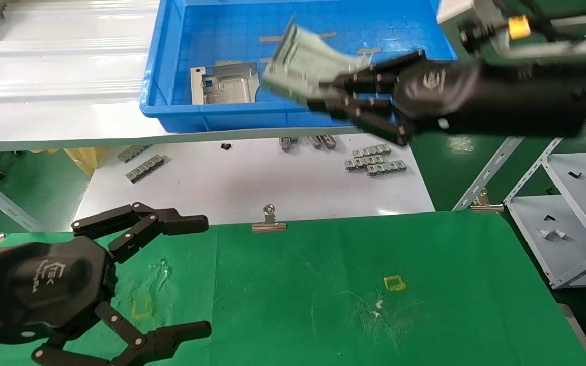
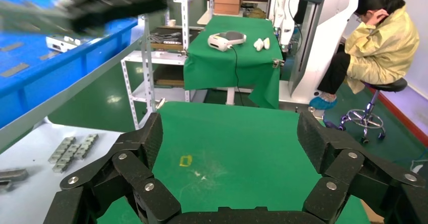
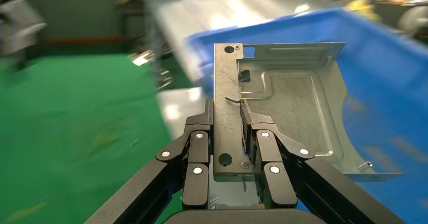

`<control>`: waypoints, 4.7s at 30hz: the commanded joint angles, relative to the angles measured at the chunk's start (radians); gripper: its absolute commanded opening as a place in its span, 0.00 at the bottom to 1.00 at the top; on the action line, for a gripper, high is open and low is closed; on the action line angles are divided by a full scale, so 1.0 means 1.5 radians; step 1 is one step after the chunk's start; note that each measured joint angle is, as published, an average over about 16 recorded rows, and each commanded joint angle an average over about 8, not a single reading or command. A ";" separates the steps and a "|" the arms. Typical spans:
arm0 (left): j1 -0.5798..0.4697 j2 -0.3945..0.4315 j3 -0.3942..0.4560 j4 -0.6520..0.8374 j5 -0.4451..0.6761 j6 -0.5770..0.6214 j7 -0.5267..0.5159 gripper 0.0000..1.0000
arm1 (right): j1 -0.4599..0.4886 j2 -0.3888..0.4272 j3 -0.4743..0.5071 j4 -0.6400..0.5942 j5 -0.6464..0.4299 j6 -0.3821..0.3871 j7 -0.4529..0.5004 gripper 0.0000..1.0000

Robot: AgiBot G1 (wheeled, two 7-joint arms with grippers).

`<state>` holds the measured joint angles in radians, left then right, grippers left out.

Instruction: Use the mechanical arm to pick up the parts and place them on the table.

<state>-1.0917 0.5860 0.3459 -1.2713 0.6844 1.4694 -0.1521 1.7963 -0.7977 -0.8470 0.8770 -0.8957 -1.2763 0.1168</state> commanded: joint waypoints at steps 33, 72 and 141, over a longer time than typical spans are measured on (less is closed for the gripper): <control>0.000 0.000 0.000 0.000 0.000 0.000 0.000 1.00 | -0.190 0.084 -0.104 -0.122 -0.122 -0.124 -0.380 0.00; 0.000 0.000 0.001 0.000 -0.001 0.000 0.000 1.00 | -0.167 -0.074 -0.087 -0.545 -0.109 -0.132 -0.626 1.00; 0.000 -0.001 0.001 0.000 -0.001 -0.001 0.001 1.00 | -0.234 0.013 0.081 -0.245 0.107 -0.203 -0.304 1.00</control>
<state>-1.0920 0.5852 0.3479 -1.2705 0.6829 1.4686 -0.1509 1.4451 -0.7786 -0.7251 0.5091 -0.7351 -1.5806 -0.3384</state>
